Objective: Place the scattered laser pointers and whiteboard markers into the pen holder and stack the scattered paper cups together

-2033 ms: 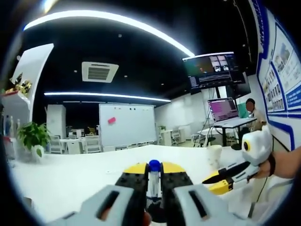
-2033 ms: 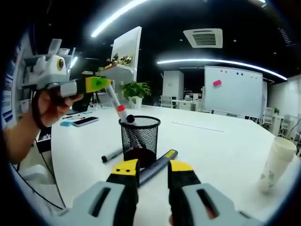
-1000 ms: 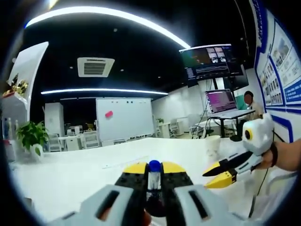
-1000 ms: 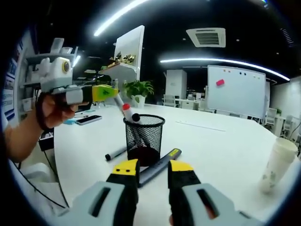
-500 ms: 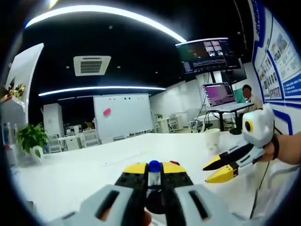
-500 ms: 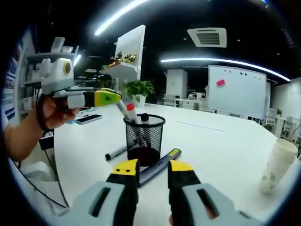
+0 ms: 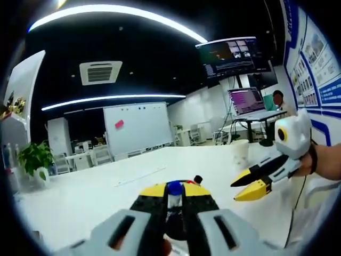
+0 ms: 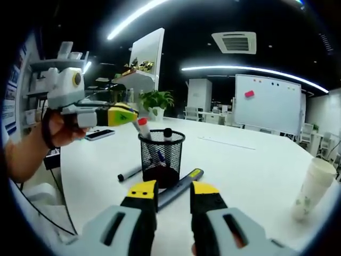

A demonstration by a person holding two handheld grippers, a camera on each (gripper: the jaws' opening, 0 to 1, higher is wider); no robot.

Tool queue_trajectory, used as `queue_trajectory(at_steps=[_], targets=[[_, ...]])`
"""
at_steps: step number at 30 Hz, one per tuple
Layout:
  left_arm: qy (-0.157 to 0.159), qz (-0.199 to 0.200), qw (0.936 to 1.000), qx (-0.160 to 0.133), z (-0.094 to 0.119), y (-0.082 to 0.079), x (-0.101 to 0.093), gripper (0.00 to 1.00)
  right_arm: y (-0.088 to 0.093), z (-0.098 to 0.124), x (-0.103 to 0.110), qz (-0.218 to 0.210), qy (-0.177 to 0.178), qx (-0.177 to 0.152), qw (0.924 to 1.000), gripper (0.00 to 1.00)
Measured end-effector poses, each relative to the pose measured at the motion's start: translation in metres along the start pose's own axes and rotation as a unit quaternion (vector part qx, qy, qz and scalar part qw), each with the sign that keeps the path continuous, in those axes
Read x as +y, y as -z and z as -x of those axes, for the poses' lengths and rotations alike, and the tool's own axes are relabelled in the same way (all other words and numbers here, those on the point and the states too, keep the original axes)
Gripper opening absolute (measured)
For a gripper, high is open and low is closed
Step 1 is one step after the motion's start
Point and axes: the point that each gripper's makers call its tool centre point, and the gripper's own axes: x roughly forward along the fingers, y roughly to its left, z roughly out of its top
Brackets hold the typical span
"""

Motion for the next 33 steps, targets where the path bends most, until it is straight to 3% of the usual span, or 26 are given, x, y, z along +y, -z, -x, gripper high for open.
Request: queue_trajectory(at_steps=[15,33], targets=[[0.004,-0.004,0.9998,0.018,-0.004,0.012,-0.003,0.11,0.003,0.003,-0.002,-0.001,0.005,0.003,1.0,0.24],[-0.001,-0.004,0.9998,0.02,-0.002,0.014,-0.001,0.14,0.006,0.002,0.001,-0.003,0.003,0.005,1.0,0.24]])
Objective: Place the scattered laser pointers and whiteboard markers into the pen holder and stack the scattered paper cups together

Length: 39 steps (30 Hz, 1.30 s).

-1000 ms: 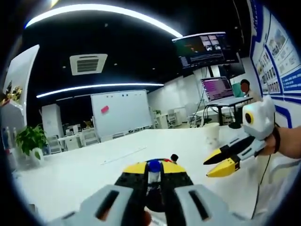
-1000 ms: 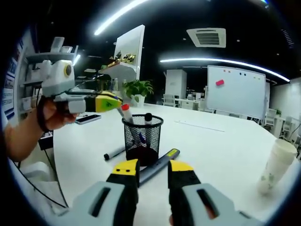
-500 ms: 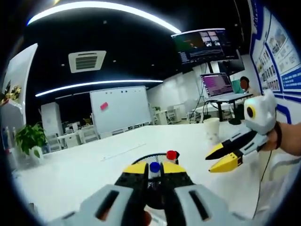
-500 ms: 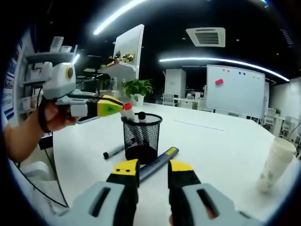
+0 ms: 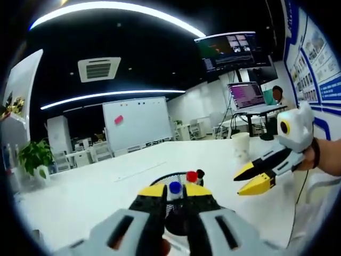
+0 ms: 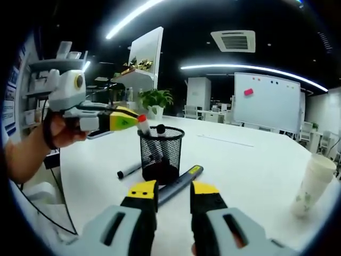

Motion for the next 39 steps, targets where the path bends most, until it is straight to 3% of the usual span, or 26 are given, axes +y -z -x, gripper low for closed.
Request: queue_trajectory(at_steps=[22,39], targets=[[-0.003,-0.004,1.0,0.006,0.002,0.003,0.001,0.29,0.002,0.0,-0.002,0.001,0.001,0.002,1.0,0.24],[-0.024,-0.004,0.9996,0.015,0.005,0.01,0.01,0.42,0.002,-0.002,0.002,0.007,-0.004,0.007,0.9999,0.24]])
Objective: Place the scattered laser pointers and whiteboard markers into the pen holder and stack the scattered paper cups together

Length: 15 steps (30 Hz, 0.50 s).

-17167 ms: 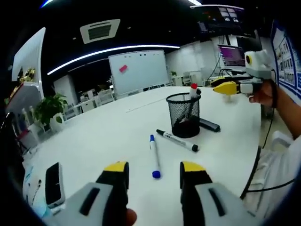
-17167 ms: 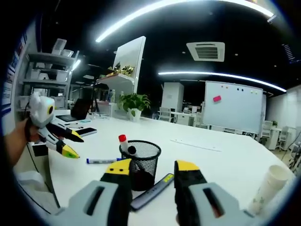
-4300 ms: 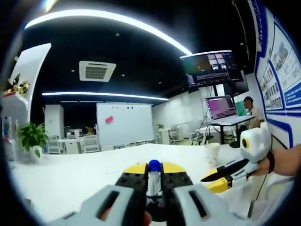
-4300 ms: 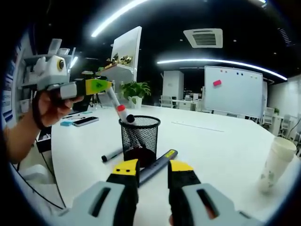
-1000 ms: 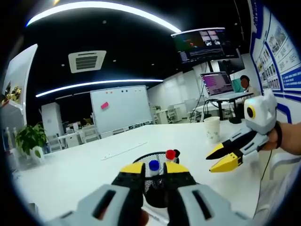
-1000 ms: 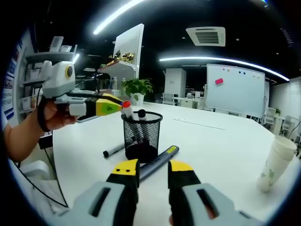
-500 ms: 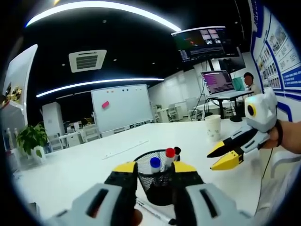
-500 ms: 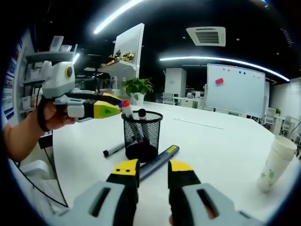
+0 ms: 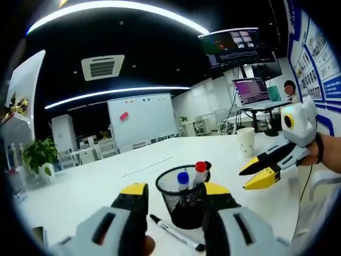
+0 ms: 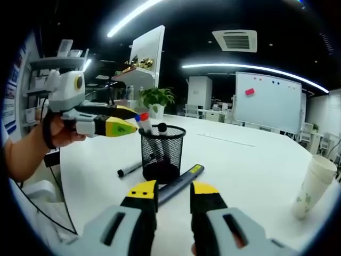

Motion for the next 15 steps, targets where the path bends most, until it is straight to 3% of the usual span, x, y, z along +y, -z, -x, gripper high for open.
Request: queue_trajectory(at_steps=[6,15], targets=[[-0.001,0.004,1.0,0.005,0.001,0.002,0.001,0.45,-0.001,0.0,0.0,0.002,-0.001,0.001,1.0,0.24],[-0.003,0.018,0.9993,0.032,0.001,0.019,0.0,0.51,-0.001,0.0,-0.001,0.004,-0.001,0.002,1.0,0.24]])
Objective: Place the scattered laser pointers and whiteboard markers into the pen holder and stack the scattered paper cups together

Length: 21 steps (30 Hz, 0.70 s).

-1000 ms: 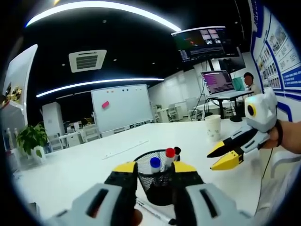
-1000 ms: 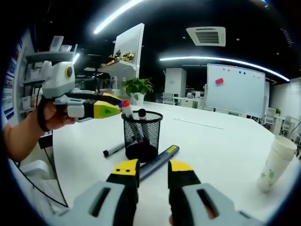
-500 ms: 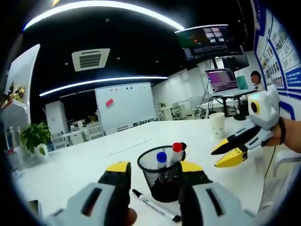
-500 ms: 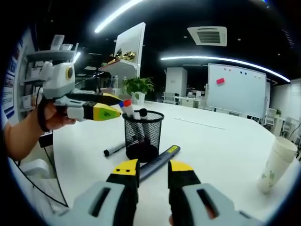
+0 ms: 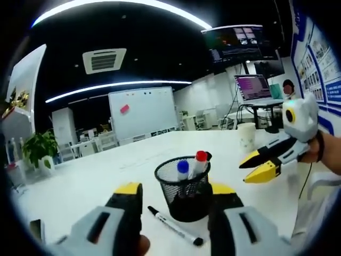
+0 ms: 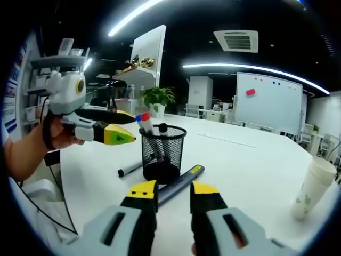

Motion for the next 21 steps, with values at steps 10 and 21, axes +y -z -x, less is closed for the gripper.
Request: queue_trajectory(at_steps=[10,21], targets=[[-0.01,0.01,0.9995,0.03,-0.001,0.017,0.003,0.52,-0.001,0.001,0.002,0.0,0.001,-0.001,1.0,0.24],[-0.015,0.021,0.9985,0.048,-0.005,0.03,0.006,0.53,0.002,-0.001,0.001,-0.002,0.0,0.0,1.0,0.24]])
